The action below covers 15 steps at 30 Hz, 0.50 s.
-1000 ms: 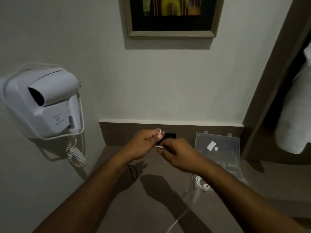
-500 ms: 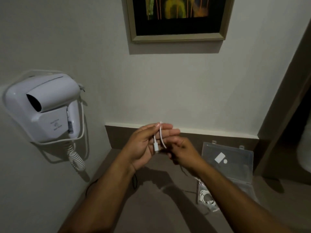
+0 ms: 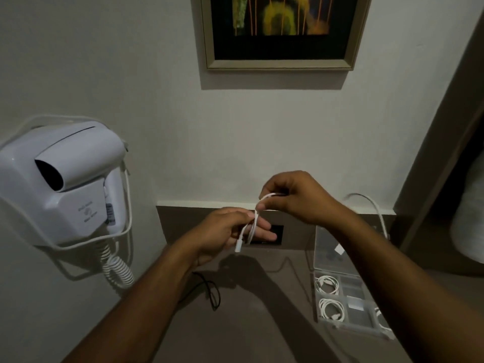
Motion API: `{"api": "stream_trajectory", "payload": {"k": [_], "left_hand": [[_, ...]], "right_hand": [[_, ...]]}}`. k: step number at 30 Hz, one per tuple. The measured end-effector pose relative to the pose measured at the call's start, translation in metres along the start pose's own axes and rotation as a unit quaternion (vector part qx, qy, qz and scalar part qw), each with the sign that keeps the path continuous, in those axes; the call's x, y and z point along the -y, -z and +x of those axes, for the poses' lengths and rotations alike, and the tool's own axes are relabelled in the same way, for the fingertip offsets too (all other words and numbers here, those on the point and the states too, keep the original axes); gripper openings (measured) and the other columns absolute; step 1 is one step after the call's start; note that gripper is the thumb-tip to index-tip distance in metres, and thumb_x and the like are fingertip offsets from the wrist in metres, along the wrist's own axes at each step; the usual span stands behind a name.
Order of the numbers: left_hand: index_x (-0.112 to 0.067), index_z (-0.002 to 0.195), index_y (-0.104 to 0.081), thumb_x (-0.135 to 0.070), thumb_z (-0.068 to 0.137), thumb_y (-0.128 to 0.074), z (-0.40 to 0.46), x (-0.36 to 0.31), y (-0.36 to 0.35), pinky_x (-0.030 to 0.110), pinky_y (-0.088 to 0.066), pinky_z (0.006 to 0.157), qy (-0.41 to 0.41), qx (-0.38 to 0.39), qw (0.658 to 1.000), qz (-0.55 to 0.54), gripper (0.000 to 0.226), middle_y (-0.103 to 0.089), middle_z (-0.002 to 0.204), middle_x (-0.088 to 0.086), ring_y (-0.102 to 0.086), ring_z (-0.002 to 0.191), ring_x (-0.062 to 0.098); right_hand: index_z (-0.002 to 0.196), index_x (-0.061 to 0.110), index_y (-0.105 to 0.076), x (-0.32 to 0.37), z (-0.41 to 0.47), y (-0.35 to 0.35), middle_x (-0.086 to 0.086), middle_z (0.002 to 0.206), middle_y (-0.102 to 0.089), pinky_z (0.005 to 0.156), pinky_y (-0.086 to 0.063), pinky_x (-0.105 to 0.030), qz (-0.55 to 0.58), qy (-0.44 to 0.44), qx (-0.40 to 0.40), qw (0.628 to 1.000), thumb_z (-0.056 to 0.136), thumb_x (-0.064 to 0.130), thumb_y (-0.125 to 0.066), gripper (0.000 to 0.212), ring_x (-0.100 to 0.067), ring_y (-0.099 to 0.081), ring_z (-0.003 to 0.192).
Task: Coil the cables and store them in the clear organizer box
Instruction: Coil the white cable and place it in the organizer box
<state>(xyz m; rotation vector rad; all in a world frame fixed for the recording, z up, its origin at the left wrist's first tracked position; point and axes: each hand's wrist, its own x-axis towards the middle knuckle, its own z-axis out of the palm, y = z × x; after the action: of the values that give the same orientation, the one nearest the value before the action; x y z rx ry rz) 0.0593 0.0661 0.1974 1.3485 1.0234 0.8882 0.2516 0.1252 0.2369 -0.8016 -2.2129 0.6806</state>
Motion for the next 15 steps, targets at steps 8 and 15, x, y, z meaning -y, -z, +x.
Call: {"api": "stream_trajectory", "payload": {"k": [8, 15], "left_hand": [[0.000, 0.101, -0.071, -0.023, 0.088, -0.043, 0.018, -0.032, 0.006, 0.034, -0.059, 0.081, -0.114, 0.061, 0.960, -0.250, 0.038, -0.075, 0.101, 0.020, -0.070, 0.101, 0.030], [-0.012, 0.109, -0.066, -0.021, 0.099, -0.036, 0.052, -0.054, 0.021, 0.031, -0.047, 0.098, -0.100, -0.115, 0.988, 0.039, 0.033, -0.072, 0.113, 0.005, -0.066, 0.107, 0.013]], "right_hand": [[0.068, 0.008, -0.065, -0.024, -0.004, -0.057, -0.001, 0.054, -0.059, 0.048, -0.036, -0.020, 0.245, -0.133, -0.068, 0.958, 0.096, 0.012, -0.053, 0.030, -0.007, -0.046, 0.045], [0.078, 0.013, -0.065, -0.018, -0.007, -0.054, 0.007, 0.055, -0.050, 0.050, -0.037, -0.022, 0.071, -0.142, -0.063, 0.985, 0.095, 0.027, -0.056, 0.024, -0.005, -0.043, 0.046]]}}
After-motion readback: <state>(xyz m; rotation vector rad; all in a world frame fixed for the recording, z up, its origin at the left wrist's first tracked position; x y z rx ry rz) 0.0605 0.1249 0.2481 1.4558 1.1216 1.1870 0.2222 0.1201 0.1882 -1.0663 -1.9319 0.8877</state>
